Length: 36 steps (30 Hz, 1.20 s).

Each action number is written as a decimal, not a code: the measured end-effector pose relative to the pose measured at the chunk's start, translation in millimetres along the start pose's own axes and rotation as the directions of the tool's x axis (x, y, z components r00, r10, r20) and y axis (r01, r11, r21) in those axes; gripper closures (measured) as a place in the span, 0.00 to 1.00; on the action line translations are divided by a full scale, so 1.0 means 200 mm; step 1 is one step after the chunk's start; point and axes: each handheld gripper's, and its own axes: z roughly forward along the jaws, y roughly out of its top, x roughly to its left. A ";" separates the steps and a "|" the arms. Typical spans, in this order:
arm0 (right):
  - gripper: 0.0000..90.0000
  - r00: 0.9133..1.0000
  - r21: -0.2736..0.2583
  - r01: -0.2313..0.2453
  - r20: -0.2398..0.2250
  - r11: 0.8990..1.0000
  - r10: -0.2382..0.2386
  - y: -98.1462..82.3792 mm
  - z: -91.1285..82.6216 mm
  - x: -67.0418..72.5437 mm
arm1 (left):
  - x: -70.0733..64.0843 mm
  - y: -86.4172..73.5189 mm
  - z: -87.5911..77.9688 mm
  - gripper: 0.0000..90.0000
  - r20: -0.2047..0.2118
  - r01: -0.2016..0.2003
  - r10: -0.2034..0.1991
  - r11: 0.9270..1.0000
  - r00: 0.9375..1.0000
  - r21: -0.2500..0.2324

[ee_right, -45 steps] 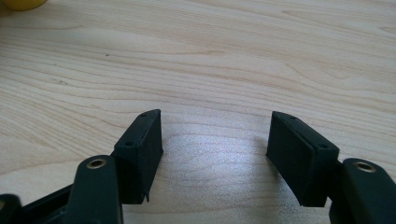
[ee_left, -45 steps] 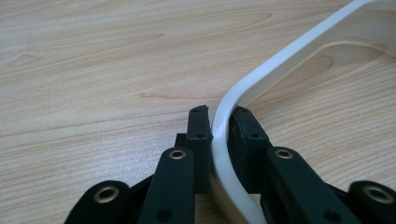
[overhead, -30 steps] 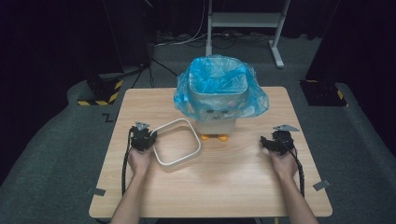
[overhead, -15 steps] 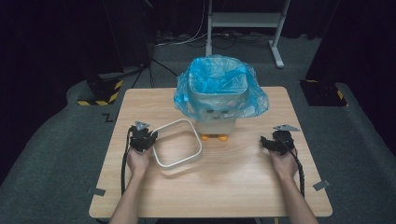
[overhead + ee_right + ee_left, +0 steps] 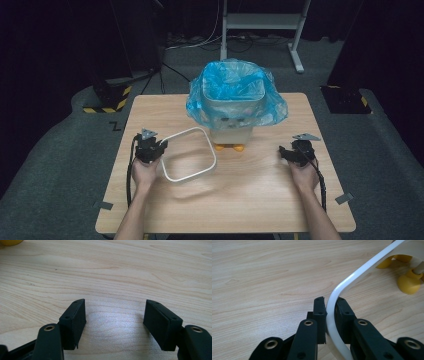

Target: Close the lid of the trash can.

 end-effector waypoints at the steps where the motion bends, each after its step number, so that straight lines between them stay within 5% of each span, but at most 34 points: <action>1: 0.38 1.000 0.000 0.001 -0.001 1.000 -0.001 0.00 0.00 0.00 | 0.00 0.01 -0.01 0.89 0.003 -0.002 0.002 1.000 1.000 0.001; 22: 0.38 1.000 0.000 -0.002 -0.001 1.000 0.002 0.00 0.00 0.00 | -0.05 0.07 -0.14 0.89 0.036 -0.054 0.054 0.999 0.998 -0.001; 36: 0.38 1.000 0.000 0.000 0.000 1.000 0.000 0.00 0.00 0.00 | -0.03 0.10 -0.28 0.89 0.031 -0.034 0.035 0.999 0.999 -0.027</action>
